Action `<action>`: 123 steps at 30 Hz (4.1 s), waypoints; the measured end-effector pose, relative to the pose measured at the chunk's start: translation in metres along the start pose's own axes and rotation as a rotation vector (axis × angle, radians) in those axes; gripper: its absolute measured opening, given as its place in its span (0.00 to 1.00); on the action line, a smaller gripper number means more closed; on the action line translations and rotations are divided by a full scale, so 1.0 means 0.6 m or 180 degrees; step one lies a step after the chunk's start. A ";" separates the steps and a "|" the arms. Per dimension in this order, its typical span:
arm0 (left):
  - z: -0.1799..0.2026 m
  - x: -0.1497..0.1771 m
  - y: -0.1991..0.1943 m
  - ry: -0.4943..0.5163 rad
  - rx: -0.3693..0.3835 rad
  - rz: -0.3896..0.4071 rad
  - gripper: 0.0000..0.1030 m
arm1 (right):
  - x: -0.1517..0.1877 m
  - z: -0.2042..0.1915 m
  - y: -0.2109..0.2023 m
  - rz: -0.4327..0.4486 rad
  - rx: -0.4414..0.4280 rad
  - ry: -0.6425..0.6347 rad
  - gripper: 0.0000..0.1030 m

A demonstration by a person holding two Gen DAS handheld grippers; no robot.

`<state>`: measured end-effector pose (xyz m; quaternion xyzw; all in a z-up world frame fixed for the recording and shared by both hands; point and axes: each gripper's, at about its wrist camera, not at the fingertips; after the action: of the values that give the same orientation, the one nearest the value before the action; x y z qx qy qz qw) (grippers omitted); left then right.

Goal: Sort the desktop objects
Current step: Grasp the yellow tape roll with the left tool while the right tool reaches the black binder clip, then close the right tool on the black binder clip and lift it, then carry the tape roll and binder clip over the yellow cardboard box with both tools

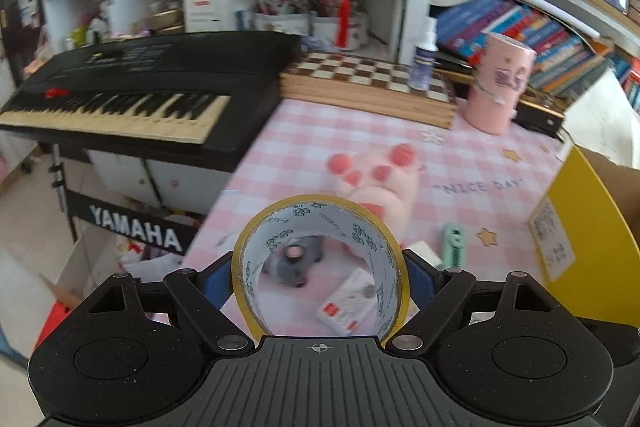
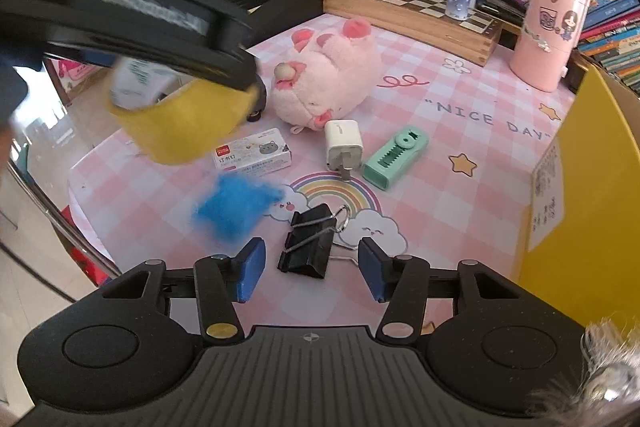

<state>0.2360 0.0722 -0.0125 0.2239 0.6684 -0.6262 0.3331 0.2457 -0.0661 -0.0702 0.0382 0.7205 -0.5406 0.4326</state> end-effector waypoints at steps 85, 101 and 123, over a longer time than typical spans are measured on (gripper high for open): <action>0.130 0.238 -0.311 0.0909 0.1302 0.0203 0.83 | 0.317 -0.052 -0.412 0.0553 0.1155 0.1457 0.25; 0.229 0.214 -0.275 0.1028 0.1371 0.0165 0.83 | 0.310 0.052 -0.406 0.0453 0.1163 0.1542 0.25; 0.372 0.134 -0.256 0.1086 0.1272 0.0588 0.83 | 0.244 0.224 -0.456 0.0945 0.1163 0.1308 0.25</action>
<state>0.1084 -0.1748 0.0365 0.4474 0.5548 -0.6658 0.2206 0.0897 -0.3487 0.0311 0.3286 0.6704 -0.5730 0.3380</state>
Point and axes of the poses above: each gripper's, at about its wrist camera, not at the fingertips, and y roughly the way its jaws point, z to its right, x to its underside, and after that the axes turned 2 degrees about -x, right-handed
